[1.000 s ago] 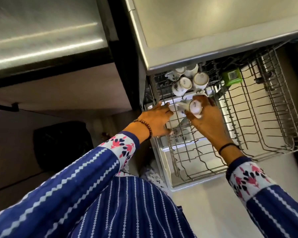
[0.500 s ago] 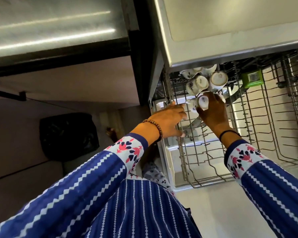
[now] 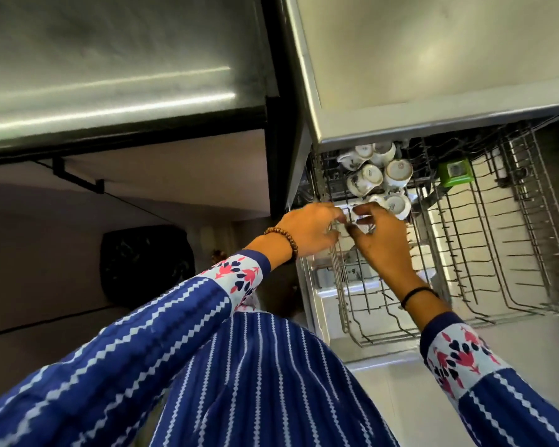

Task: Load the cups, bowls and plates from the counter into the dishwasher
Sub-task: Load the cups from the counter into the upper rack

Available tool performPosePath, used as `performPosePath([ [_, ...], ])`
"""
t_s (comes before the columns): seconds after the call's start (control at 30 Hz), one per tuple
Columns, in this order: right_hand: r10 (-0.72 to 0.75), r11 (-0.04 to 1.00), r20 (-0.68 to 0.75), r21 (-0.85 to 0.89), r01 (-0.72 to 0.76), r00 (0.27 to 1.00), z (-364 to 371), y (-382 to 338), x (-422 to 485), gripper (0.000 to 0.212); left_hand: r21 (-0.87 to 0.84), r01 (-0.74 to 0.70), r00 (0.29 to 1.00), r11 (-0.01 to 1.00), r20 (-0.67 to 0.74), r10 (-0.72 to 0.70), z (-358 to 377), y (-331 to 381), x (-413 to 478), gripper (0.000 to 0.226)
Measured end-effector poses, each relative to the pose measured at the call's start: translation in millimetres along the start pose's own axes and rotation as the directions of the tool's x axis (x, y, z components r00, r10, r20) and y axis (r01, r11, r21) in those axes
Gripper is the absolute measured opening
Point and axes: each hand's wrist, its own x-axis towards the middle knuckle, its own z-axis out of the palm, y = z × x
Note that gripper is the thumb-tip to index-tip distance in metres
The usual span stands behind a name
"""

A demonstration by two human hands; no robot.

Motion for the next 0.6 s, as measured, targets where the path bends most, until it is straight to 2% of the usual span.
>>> performPosePath([
  [0.27,-0.132,0.966,-0.006,0.223,0.130,0.991,-8.7,-102.0,-38.1,0.018,0.108,0.003,0.959,0.994,-0.281,0.028,-84.5,-4.5,-73.8,0.026],
  [0.4,-0.253,0.926,-0.011,0.287,0.246,0.967,-7.2,-152.0,-40.9,0.016,0.038,0.054,0.876,0.998,-0.482,-0.029,-119.8,-14.7,-108.3,0.025],
  [0.6,-0.466,0.848,0.044,0.306,0.432,0.884,-1.2,-234.0,-18.9,0.014,-0.123,0.067,0.742,0.990,-0.658,-0.132,-166.6,-44.6,-146.7,0.026],
])
